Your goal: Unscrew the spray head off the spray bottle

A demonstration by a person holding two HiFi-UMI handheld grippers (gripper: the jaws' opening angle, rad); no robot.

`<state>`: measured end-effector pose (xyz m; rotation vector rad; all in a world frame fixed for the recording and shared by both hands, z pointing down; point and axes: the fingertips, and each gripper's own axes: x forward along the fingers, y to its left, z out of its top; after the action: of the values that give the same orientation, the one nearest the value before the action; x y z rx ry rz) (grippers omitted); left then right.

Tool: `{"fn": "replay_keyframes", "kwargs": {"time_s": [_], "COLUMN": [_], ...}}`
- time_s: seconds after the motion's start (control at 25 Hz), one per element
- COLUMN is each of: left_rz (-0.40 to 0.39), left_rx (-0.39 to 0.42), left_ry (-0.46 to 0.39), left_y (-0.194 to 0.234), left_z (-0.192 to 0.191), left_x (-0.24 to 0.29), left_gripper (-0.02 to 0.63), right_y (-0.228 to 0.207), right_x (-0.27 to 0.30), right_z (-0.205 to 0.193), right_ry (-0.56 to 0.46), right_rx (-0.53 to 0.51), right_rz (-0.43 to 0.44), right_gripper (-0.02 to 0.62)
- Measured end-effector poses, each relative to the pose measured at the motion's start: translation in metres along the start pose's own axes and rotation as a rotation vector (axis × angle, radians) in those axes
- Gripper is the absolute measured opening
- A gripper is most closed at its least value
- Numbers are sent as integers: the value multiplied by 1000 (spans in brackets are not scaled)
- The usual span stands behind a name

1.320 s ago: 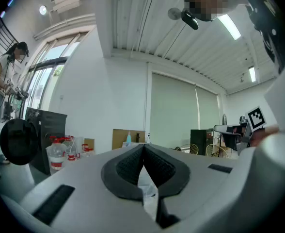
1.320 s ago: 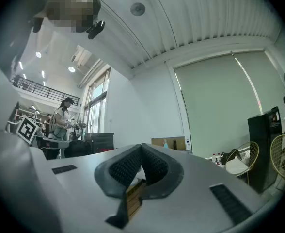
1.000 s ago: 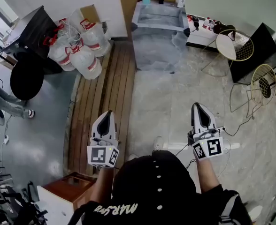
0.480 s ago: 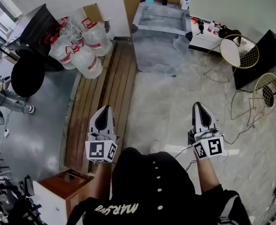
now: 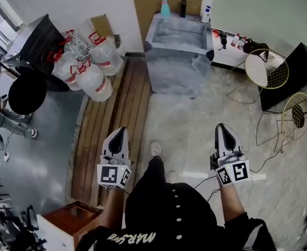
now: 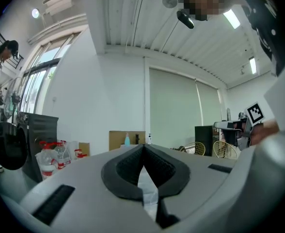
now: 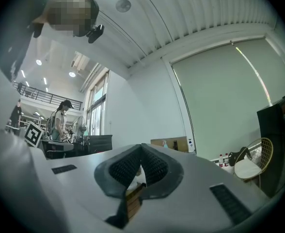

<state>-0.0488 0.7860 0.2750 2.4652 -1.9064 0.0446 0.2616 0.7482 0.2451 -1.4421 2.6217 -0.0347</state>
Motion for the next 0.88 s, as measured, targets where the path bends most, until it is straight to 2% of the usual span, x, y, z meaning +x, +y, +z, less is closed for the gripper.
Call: {"fn": "replay_keyframes", "kwargs": {"time_s": [0.4, 0.88], "left_rz": [-64, -112], "left_rx": [6, -7], "left_ry": [-23, -19], "left_y": [45, 115], "left_z": [18, 22], "left_x": [107, 201], "left_gripper": [25, 25], "right_y": [-29, -47], "right_x": [101, 213], "right_z": [-3, -1], "right_ry": [14, 3], "right_rx": [-33, -54], "right_rz": [-30, -71], "right_gripper": [6, 6]}}
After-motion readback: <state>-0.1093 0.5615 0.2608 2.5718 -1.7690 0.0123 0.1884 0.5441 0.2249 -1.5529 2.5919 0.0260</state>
